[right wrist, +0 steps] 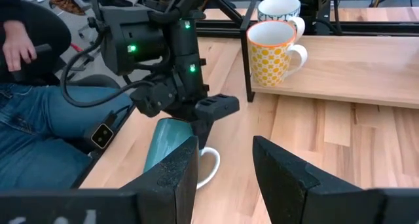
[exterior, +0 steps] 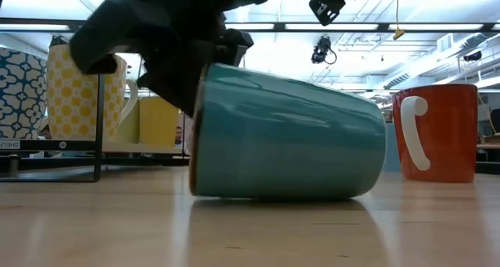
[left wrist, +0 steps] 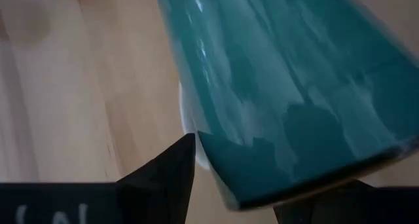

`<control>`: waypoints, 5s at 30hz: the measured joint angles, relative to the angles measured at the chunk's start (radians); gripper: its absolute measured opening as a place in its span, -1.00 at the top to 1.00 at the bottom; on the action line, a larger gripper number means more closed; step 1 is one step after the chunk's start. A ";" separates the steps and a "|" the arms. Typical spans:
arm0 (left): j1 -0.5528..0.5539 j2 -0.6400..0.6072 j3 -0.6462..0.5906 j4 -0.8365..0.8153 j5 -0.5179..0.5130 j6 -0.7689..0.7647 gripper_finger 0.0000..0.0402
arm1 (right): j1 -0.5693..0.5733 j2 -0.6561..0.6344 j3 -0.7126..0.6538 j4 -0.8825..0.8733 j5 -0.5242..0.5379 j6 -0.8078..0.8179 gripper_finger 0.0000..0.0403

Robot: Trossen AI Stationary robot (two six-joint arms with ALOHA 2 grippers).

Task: Place coffee mugs
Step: Move the light blue mug to the center of the table

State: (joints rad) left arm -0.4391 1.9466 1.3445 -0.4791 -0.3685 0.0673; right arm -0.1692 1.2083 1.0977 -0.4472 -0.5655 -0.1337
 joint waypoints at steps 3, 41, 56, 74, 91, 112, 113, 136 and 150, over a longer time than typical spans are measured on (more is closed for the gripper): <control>0.014 0.000 0.000 0.020 0.001 -0.004 0.15 | 0.000 0.000 0.000 0.000 0.000 0.000 0.25; 0.332 -0.091 0.406 -0.759 0.271 0.202 0.86 | 0.000 0.000 0.000 -0.003 0.078 0.000 0.25; 0.677 -0.081 0.444 -0.923 0.265 0.311 0.86 | -0.035 -0.032 0.000 -0.046 0.077 0.062 0.25; 0.865 -0.029 0.444 -0.944 0.353 0.311 0.86 | -0.090 -0.032 0.000 -0.049 0.078 0.060 0.25; 0.856 0.126 0.447 -0.911 0.368 0.316 0.81 | -0.090 -0.032 0.000 -0.049 0.083 0.052 0.25; 0.833 0.125 0.445 -0.913 0.346 0.311 0.82 | -0.090 -0.032 0.000 -0.049 0.086 0.052 0.25; 0.832 0.123 0.446 -0.923 0.344 0.311 0.82 | -0.090 -0.032 0.000 -0.049 0.086 0.052 0.25; 0.809 0.122 0.477 -1.001 0.257 0.285 0.76 | -0.090 -0.032 0.000 -0.049 0.085 0.052 0.25; 0.776 0.121 0.479 -0.903 0.258 0.284 0.29 | -0.090 -0.031 0.000 -0.049 0.085 0.052 0.25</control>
State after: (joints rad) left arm 0.3369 2.0674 1.8233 -1.3821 -0.1108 0.3510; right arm -0.2596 1.1768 1.0981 -0.4961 -0.4801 -0.0820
